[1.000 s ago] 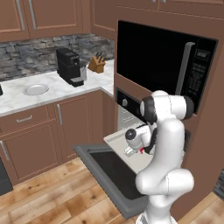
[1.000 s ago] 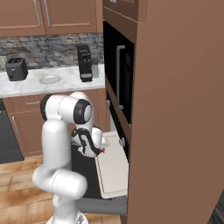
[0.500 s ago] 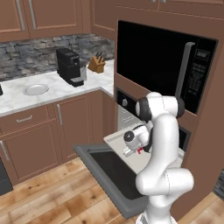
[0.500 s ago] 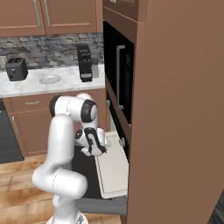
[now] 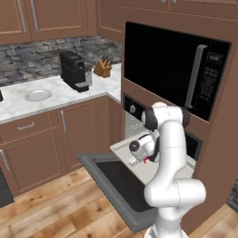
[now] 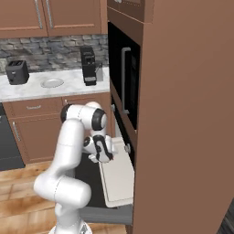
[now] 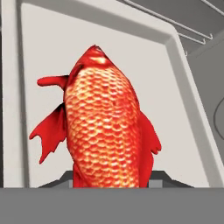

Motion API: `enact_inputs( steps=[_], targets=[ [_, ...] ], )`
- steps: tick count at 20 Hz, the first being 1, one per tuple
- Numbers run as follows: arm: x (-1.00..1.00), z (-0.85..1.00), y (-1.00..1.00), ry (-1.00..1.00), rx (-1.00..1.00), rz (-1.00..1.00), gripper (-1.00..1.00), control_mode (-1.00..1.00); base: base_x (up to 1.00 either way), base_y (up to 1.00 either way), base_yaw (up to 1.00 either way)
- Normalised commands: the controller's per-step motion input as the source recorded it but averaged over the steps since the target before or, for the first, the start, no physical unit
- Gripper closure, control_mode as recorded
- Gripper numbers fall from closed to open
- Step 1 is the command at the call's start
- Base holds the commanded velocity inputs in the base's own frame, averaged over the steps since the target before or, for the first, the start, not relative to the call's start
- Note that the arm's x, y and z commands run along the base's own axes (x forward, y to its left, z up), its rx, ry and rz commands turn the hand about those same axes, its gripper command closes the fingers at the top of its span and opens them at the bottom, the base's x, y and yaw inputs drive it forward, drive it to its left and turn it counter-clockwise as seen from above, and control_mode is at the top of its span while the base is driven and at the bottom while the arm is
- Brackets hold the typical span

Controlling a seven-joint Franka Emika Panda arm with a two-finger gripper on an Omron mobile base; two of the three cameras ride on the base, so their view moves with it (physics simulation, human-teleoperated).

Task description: Place the fish on the rack of the oven, and slide the rack back inside. Close the oven door.

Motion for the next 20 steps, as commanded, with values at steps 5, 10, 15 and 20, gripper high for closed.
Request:
enact_inputs(
  steps=[5,10,15,20],
  targets=[
    [0.42,-0.3,0.0,0.0,0.0,0.0,1.0,-1.0,0.0,0.0,0.0],
    [0.39,-0.34,0.0,0.0,0.0,0.0,1.0,-1.0,0.0,0.0,0.0],
    [0.39,-0.39,0.0,0.0,0.0,0.0,1.0,-1.0,0.0,0.0,0.0],
    [0.35,-0.35,0.0,0.0,0.0,0.0,1.0,-1.0,0.0,0.0,0.0]
  ],
)
